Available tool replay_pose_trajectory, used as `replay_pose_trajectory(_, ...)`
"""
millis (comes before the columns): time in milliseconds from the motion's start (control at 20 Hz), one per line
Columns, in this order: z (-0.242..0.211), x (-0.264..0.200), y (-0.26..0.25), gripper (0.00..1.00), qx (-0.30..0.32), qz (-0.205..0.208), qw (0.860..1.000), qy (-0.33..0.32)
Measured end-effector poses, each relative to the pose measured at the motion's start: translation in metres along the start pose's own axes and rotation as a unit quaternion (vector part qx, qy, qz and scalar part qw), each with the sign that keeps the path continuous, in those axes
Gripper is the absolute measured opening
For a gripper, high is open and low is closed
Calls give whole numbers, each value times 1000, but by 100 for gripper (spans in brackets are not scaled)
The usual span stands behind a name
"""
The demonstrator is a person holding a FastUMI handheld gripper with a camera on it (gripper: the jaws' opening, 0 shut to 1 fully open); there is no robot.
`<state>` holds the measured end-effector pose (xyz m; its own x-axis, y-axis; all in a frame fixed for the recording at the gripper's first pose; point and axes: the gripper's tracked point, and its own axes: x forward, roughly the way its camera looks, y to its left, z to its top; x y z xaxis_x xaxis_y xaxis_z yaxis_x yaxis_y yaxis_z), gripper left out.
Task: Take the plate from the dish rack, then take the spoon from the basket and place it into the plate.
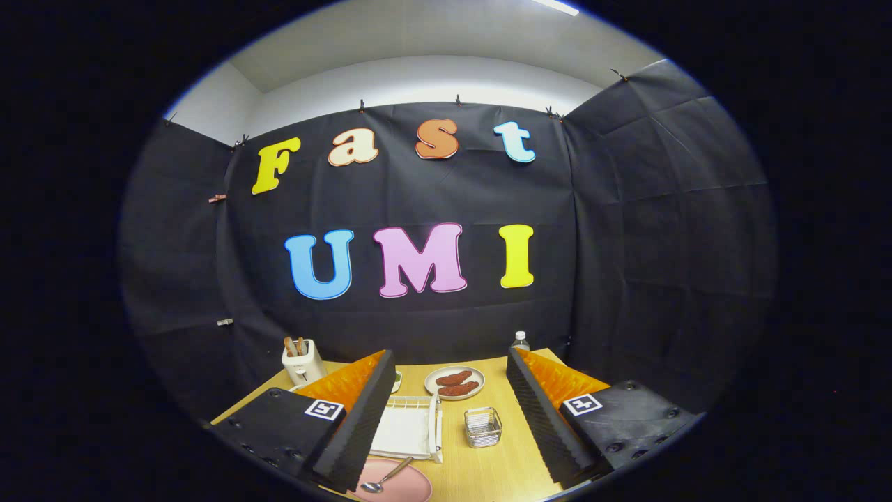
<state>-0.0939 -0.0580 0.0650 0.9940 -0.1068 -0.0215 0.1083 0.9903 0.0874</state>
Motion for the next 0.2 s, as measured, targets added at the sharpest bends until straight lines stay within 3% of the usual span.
replay_pose_trajectory(200,-22,1,3,98,8,2,1000,26)
